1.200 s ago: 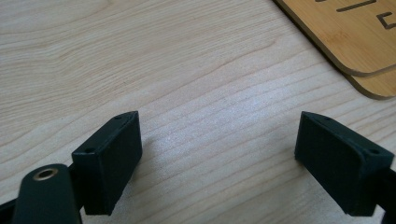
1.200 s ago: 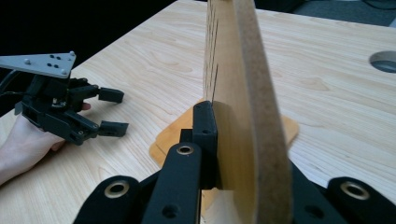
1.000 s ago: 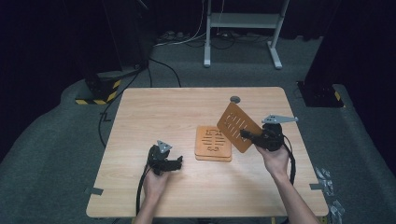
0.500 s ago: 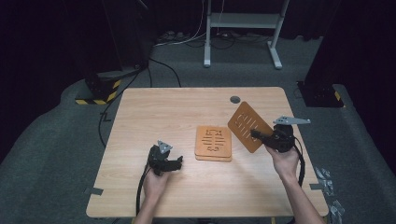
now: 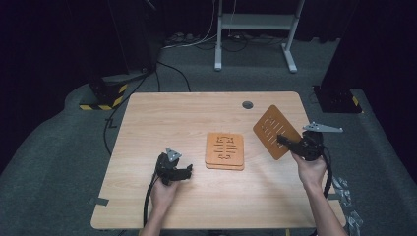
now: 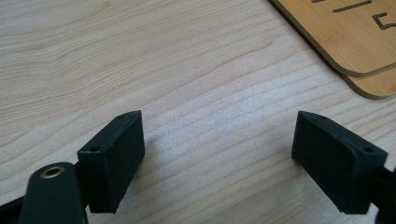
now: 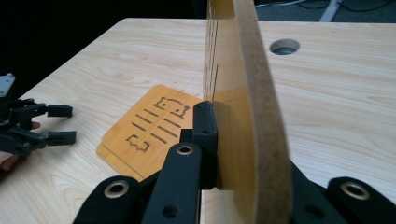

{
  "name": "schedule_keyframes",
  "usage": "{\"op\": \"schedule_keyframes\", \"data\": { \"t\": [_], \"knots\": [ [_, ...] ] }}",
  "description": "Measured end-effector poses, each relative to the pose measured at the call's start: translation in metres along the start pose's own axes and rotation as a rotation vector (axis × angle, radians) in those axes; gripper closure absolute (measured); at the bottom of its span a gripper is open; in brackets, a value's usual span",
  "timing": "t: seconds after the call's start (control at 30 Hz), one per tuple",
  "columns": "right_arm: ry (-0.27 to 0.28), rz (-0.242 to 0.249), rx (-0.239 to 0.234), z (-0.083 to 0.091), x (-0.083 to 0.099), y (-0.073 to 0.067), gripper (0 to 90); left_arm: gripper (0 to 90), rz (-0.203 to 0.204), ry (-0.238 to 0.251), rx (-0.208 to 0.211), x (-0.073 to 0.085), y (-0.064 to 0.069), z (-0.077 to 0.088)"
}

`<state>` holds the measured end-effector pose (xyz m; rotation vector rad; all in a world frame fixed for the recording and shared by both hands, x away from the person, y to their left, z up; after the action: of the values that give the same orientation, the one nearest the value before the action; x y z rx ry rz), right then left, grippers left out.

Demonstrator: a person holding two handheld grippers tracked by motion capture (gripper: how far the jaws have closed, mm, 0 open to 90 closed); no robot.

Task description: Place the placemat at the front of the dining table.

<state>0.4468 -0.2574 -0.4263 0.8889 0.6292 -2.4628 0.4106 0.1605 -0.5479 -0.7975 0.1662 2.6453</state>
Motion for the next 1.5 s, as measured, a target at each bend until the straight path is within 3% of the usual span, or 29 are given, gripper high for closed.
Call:
{"op": "schedule_keyframes", "data": {
  "t": [0.5,1.5],
  "knots": [
    [-0.004,-0.065,0.062,0.004,0.011,0.031,86.2,17.2,-0.001,0.000,0.000,0.000,0.000,0.000],
    [-0.022,-0.161,0.102,-0.014,0.019,0.060,86.1,17.2,0.003,0.000,-0.001,0.000,0.000,0.000]
  ]
}}
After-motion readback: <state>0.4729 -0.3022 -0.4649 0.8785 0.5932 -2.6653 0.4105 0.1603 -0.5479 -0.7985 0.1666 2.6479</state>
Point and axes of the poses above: each handheld gripper's, and its own axes: z roughly backward along the jaws, x roughly out of its underside, y roughly to its right, the point moved 3 cm from there along -z, roughly forward along the jaws, and after that the axes turned 14 degrees about -y, right-handed, at the moved point
